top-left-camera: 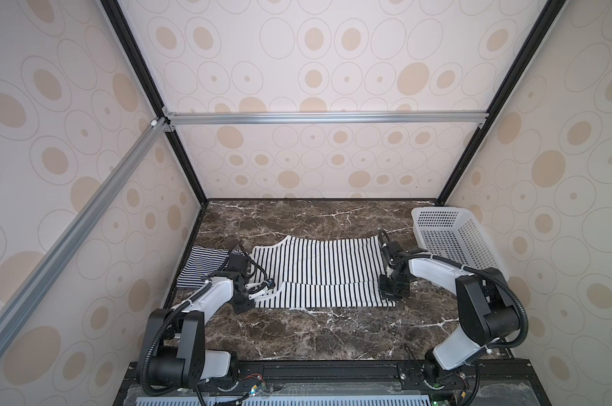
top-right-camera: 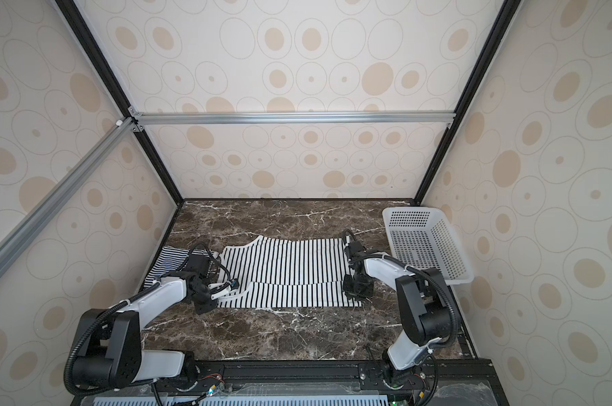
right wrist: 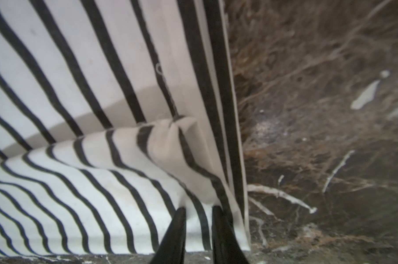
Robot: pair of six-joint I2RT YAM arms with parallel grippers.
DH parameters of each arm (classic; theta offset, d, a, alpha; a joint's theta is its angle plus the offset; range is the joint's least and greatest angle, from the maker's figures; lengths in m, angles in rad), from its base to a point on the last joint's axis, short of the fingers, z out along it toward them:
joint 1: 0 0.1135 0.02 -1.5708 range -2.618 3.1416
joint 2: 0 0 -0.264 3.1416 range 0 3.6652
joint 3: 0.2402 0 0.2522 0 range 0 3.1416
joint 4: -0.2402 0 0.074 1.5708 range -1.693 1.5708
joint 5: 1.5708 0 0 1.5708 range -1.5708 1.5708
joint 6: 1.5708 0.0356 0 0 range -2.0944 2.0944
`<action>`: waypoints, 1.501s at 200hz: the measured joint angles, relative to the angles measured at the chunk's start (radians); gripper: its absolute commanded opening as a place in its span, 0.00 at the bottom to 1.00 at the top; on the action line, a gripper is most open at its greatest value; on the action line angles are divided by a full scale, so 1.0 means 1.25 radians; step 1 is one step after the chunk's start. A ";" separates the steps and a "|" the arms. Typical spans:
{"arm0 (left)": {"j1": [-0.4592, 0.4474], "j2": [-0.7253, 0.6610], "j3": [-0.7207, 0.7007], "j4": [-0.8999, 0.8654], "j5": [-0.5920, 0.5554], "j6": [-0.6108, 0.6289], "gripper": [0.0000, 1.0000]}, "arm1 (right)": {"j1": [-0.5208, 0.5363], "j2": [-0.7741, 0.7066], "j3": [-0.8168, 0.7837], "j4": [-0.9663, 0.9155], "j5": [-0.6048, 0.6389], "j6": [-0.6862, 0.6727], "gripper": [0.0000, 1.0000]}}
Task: Fold and stack tank tops
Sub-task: Move the tank top to the center of the table.
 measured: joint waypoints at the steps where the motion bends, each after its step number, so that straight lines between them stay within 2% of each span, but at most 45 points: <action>1: 0.000 0.000 0.000 0.000 0.000 0.001 0.20 | 0.000 -0.001 -0.001 0.001 0.000 0.000 0.23; 61: 0.011 -0.013 -0.010 -0.028 0.004 0.041 0.19 | 0.001 -0.090 -0.092 0.006 -0.017 0.013 0.23; 104: 0.023 -0.026 -0.017 -0.067 0.010 0.060 0.19 | 0.003 -0.110 -0.111 -0.003 -0.034 0.012 0.25; 120: 0.026 -0.033 -0.020 -0.084 0.010 0.064 0.21 | 0.003 -0.111 -0.110 -0.009 -0.040 0.009 0.28; 148: 0.029 -0.045 -0.022 -0.126 0.012 0.066 0.30 | 0.003 -0.120 -0.089 -0.044 -0.040 0.003 0.32; 185: 0.031 -0.040 0.049 -0.193 0.070 0.048 0.46 | 0.003 -0.116 0.047 -0.087 -0.041 -0.013 0.38; 216: 0.017 0.011 0.186 -0.163 0.127 -0.005 0.48 | 0.000 -0.038 0.207 -0.098 -0.034 -0.032 0.55; 251: -0.024 0.086 0.261 -0.043 0.128 -0.111 0.48 | -0.034 0.091 0.349 -0.080 -0.037 -0.060 0.73; 273: -0.046 0.162 0.311 0.040 0.115 -0.193 0.48 | -0.074 0.167 0.417 -0.066 -0.039 -0.067 0.73; 300: -0.063 0.255 0.385 0.130 0.109 -0.285 0.49 | -0.104 0.301 0.561 -0.070 -0.042 -0.076 0.71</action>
